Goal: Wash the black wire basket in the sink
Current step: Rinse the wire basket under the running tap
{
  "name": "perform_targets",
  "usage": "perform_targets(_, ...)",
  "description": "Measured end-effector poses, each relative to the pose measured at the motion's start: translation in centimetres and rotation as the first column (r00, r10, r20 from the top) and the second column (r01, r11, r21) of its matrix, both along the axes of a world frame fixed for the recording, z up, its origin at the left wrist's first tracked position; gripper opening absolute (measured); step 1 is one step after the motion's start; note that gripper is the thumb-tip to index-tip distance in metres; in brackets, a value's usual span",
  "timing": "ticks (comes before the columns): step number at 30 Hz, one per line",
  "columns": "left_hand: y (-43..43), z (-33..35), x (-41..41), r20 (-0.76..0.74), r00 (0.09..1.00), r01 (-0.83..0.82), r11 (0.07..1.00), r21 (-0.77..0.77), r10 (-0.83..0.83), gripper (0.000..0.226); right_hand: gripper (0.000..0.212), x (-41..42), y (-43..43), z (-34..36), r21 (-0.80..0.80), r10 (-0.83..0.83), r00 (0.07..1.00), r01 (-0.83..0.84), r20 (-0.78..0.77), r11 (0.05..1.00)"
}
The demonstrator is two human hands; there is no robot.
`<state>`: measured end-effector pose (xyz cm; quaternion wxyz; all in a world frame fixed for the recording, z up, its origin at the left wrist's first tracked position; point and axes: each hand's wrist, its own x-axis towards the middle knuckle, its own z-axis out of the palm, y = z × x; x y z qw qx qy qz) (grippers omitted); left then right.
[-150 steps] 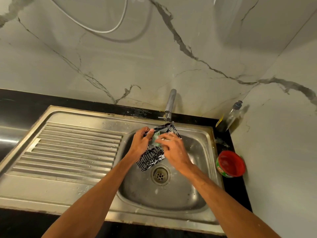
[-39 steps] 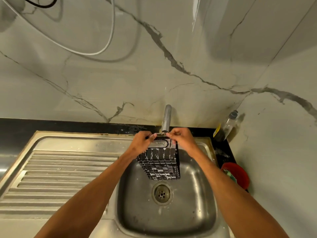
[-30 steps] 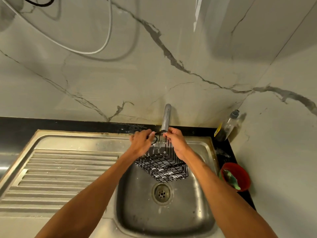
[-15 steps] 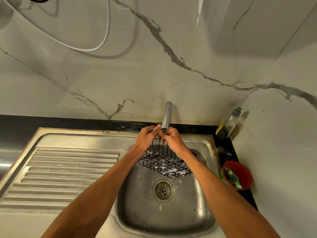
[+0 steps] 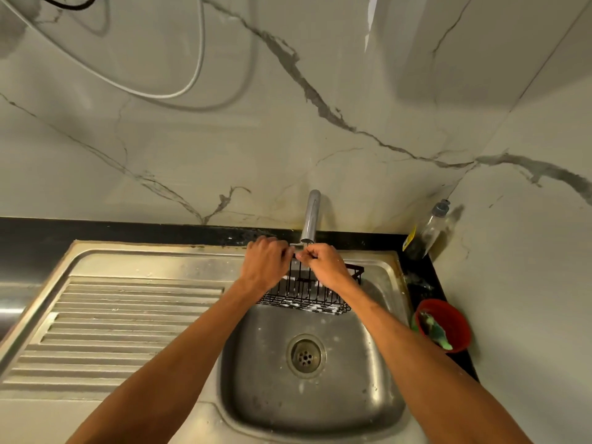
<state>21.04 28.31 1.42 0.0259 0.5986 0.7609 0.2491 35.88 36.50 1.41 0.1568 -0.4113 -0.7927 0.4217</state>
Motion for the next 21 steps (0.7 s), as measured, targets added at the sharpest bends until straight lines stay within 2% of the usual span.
perform_targets(1,0.0,0.0,0.1,-0.069,0.998,-0.001,0.999,-0.036,-0.002,0.038,0.026,-0.3,-0.2,0.0,0.024,0.006,1.0,-0.006,0.022,1.0)
perform_targets(2,0.1,0.0,0.1,-0.076,0.997,-0.004,0.997,-0.074,-0.002,0.042,0.024,-0.4,-0.3,0.1,0.04,0.015,0.999,-0.016,0.034,0.999)
perform_targets(6,0.3,-0.1,-0.9,-0.001,1.0,0.011,0.994,-0.106,-0.011,0.049,0.025,1.2,0.3,0.0,0.114,0.011,0.998,-0.018,0.063,0.993)
perform_targets(9,0.0,0.2,-1.2,0.032,0.998,-0.054,0.99,-0.131,0.059,0.05,0.022,2.5,0.8,0.1,0.173,-0.032,0.995,0.014,0.098,0.985)
perform_targets(11,0.1,0.4,-0.9,0.04,0.996,-0.072,0.987,-0.144,0.079,0.052,0.016,1.3,-0.1,0.4,0.201,0.037,0.991,-0.063,0.129,0.978)
perform_targets(14,0.3,0.7,-0.6,0.094,0.992,-0.068,0.991,-0.118,0.08,0.055,0.019,0.0,-1.2,0.7,0.276,0.097,0.981,-0.142,0.17,0.951)
perform_targets(18,-0.8,0.5,-2.3,0.1,0.988,-0.099,0.985,-0.139,0.113,0.058,0.029,3.7,1.2,1.4,0.217,0.03,0.981,-0.073,0.194,0.974)
perform_targets(21,-1.3,0.0,-2.9,0.115,0.986,-0.103,0.98,-0.169,0.123,0.056,0.028,4.3,1.3,1.2,0.127,0.009,0.984,-0.033,0.179,0.991)
